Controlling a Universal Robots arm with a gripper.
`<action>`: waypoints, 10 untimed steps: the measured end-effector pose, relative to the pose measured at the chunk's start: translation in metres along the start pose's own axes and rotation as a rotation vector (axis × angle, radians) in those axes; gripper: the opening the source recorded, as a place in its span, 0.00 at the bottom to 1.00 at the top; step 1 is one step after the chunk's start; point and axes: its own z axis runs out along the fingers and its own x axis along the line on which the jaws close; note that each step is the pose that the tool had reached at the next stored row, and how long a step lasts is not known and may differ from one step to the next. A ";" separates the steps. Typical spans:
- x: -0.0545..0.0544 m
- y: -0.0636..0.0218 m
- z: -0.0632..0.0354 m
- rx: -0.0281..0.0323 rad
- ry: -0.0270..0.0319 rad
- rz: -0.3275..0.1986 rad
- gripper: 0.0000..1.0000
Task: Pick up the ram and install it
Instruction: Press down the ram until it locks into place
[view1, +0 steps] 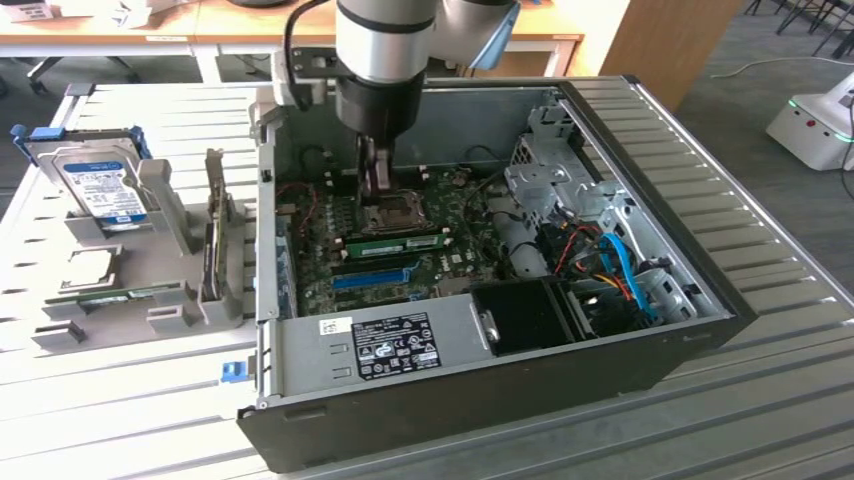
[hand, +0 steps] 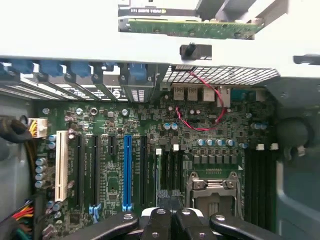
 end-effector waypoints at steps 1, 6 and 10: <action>0.000 0.0001 -0.0029 0.0000 0.0000 0.000 0.11; -0.001 0.0006 -0.0158 0.0001 0.0001 0.000 0.11; -0.002 0.0009 -0.0237 0.0000 0.0003 0.000 0.11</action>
